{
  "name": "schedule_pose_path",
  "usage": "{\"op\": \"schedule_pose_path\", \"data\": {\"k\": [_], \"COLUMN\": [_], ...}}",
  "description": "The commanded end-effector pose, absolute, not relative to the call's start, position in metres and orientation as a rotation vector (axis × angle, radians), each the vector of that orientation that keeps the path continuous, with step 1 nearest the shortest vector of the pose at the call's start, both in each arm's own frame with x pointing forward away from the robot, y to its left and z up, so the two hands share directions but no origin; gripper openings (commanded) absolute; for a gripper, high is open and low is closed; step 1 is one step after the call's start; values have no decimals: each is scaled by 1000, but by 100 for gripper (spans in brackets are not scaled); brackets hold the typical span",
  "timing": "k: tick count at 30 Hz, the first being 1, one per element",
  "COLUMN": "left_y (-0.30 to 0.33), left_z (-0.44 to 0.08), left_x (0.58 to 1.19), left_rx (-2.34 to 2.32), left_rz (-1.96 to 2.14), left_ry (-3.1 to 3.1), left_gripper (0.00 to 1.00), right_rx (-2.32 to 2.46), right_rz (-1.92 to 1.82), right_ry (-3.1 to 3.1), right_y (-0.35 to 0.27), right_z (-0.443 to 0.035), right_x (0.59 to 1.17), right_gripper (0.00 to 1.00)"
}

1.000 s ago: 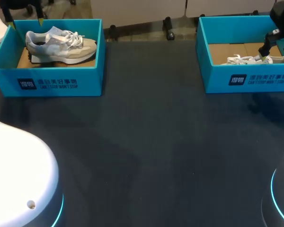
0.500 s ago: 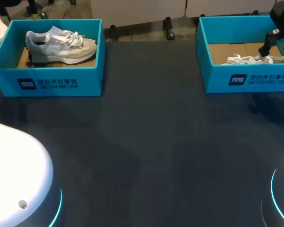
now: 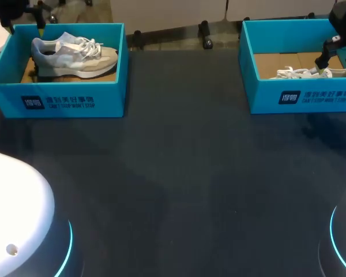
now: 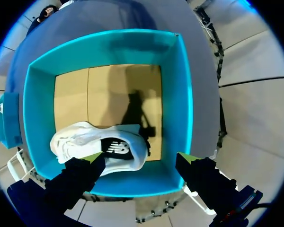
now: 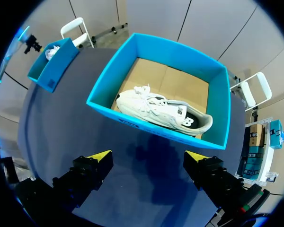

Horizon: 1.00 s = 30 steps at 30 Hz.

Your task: Take the shoe out of the shoebox, open the shoe tongue, remove and reinsert the insole, then place the shoe into the shoebox

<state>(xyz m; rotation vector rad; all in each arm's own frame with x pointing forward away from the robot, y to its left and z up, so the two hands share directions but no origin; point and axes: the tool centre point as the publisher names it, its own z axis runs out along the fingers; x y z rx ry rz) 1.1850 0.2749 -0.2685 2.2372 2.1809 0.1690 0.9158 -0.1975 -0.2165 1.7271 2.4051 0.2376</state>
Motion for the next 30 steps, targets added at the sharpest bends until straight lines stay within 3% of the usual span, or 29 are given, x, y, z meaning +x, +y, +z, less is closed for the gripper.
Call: {"op": "schedule_pose_path", "data": {"k": [1,12,14,21,27,29,30], "left_y": [274,275,275,273,271,272,272], "left_z": [-282,-304,-309,-325,-334,-338,-340], "left_x": [1200,1211,1213,1219,1218,1219,1219], "left_rx": [2259,2297,2307,2299,2302,2303,2302], "left_rz": [168,158,163,157,145,138,136], "left_ry": [2183,2114,2119,2151,2149,2154,2161], "left_gripper": [100,97,91,92,85,62,60], "right_rx": [1728,1728,1728,1728,1728,1728,1728], "right_rz": [236,236,236,236,236,236,236], "right_ry": [2403,2403,2403,2403,2403,2403,2403], "right_y": [-197,-197,-197,-197,-197,-197,-197], "right_z": [-217,-217,-217,-217,-217,-217,-217], "right_x": [916,916,916,916,916,916,916], "right_gripper": [100,100,100,100,100,100,100]}}
